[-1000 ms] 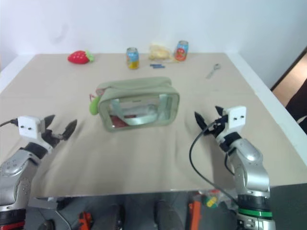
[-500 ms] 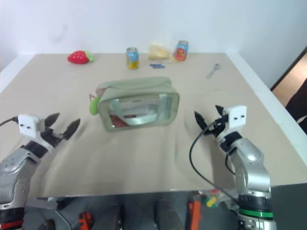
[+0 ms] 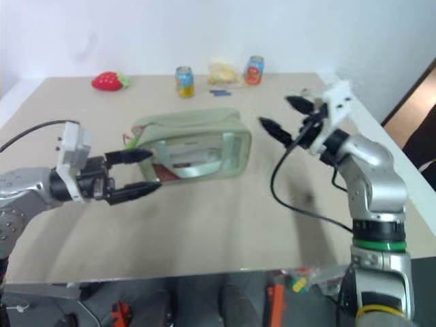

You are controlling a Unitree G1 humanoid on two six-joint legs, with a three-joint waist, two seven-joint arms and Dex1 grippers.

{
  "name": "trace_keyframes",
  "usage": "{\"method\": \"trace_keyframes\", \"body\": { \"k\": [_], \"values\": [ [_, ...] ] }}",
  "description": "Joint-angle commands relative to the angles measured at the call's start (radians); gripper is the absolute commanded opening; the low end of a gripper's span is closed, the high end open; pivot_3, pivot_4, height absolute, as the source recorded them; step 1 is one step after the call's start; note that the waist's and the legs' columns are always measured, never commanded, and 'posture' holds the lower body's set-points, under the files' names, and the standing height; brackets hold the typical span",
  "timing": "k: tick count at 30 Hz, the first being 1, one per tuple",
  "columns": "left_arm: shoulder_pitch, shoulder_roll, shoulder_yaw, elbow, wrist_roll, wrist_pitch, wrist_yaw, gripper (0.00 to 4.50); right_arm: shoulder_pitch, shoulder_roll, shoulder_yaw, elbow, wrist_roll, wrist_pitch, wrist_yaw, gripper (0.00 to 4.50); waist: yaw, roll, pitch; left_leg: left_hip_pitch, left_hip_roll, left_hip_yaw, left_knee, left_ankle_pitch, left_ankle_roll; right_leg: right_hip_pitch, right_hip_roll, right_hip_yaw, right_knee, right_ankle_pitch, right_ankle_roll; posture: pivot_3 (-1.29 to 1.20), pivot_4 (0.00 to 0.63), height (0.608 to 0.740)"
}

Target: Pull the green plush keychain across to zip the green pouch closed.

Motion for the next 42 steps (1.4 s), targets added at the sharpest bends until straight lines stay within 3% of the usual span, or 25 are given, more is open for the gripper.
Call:
{"method": "trace_keyframes", "body": {
  "k": [1, 9, 23, 32, 42],
  "values": [
    [-0.042, -0.014, -0.014, 0.008, 0.014, -0.015, -0.015, 4.49, -0.079, -0.002, 0.076, 0.086, -0.031, -0.049, 0.138, 4.5, 0.002, 0.0, 0.0, 0.0, 0.0, 0.0, 0.0, 0.0, 0.0, 0.0, 0.001, 0.0, 0.0, 0.0, 0.0, 0.0, 0.15, 0.74],
    [-0.066, -0.038, -0.033, 0.008, 0.035, -0.012, -0.013, 4.49, -0.173, 0.033, 0.142, 0.305, -0.102, -0.152, 0.262, 4.5, 0.005, 0.0, 0.0, -0.002, 0.0, 0.0, 0.0, 0.0, 0.0, -0.002, 0.0, 0.0, 0.0, 0.001, 0.001, 0.0, 0.15, 0.74],
    [-0.031, -0.045, -0.016, -0.018, 0.052, -0.019, 0.01, 4.5, -0.216, 0.061, 0.13, 0.415, -0.155, -0.285, 0.332, 0.07, 0.004, 0.0, 0.0, -0.002, 0.001, 0.0, 0.0, 0.0, 0.0, -0.003, 0.001, 0.0, 0.002, 0.002, 0.002, 0.0, 0.15, 0.74],
    [-0.032, -0.046, -0.017, -0.022, 0.046, -0.007, 0.019, 4.5, -0.178, 0.036, 0.102, 0.357, -0.136, -0.364, 0.39, 0.07, 0.005, 0.0, 0.0, -0.002, 0.001, 0.0, 0.0, 0.0, 0.0, -0.003, 0.001, 0.0, 0.002, 0.002, 0.002, 0.0, 0.15, 0.74],
    [-0.058, -0.039, 0.005, -0.056, -0.011, 0.036, 0.031, 4.5, -0.003, -0.081, 0.032, 0.116, -0.022, -0.219, 0.441, 0.07, 0.007, 0.0, 0.0, -0.003, 0.0, 0.0, 0.001, 0.0, 0.0, -0.003, 0.0, 0.0, 0.002, 0.002, 0.002, 0.0, 0.15, 0.74]
  ]
}}
